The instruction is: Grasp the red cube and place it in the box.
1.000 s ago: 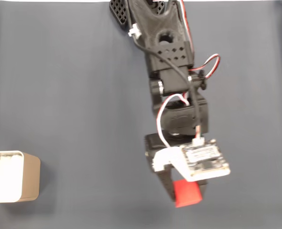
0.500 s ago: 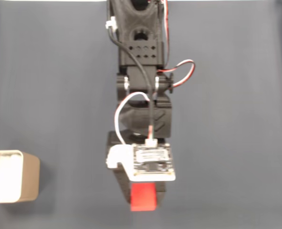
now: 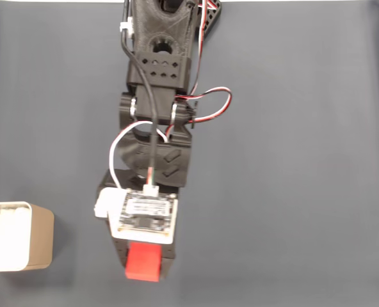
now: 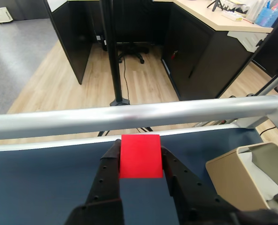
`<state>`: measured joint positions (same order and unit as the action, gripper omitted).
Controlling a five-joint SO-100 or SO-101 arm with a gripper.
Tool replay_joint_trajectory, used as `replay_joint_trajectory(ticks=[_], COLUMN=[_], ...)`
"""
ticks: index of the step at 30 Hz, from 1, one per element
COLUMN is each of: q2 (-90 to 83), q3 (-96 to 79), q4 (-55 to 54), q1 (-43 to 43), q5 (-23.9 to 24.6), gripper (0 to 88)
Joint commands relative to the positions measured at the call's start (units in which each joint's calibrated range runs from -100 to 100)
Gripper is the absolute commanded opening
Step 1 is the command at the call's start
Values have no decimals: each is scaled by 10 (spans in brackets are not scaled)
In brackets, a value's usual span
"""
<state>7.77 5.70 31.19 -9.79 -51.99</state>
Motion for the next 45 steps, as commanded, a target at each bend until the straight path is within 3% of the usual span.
replay_joint_trajectory(ticks=[1,45], q2=[-54,128], q3=[26,179], q4=[4,-1], q1=[-23,-177], q5=[3,2], gripper=[12,11])
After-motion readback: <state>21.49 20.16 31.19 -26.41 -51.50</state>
